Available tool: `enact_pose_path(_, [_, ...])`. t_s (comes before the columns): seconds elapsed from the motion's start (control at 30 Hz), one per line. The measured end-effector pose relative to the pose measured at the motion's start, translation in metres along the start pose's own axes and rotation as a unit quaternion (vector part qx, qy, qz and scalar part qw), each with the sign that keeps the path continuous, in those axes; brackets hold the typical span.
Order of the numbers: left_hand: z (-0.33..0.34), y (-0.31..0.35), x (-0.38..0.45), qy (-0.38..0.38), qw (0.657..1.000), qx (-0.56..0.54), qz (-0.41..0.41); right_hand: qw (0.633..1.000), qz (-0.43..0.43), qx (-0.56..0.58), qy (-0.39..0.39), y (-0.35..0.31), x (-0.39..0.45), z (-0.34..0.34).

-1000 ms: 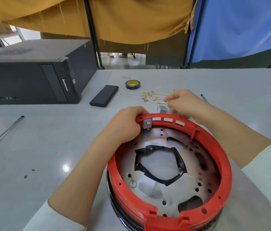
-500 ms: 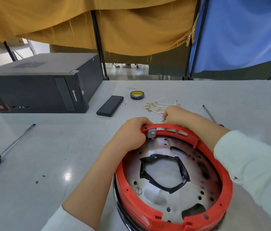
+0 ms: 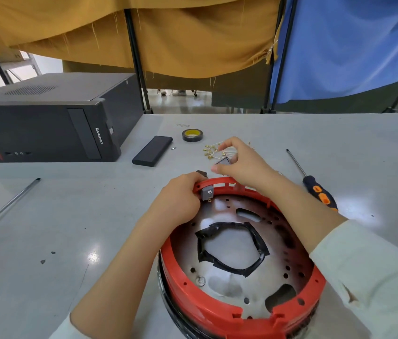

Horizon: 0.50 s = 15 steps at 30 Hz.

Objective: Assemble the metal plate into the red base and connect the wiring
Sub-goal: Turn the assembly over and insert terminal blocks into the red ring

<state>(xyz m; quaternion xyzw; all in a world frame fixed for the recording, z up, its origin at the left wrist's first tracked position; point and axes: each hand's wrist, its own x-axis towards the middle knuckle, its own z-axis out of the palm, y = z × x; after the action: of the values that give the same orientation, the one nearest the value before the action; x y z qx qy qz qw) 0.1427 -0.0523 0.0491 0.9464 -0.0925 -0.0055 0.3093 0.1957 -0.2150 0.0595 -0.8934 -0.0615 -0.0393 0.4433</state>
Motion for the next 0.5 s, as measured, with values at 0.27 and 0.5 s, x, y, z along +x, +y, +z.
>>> enact_pose_path(0.27, [-0.018, 0.013, 0.017, -0.106, 0.994, -0.008, 0.015, 0.994, 0.009, 0.084, -0.063, 0.001, -0.003, -0.003])
enact_pose_path(0.5, [0.004, 0.006, 0.021, -0.04, 0.999, -0.032, 0.018, 0.998, 0.017, 0.008, -0.063, 0.004, -0.002, -0.004])
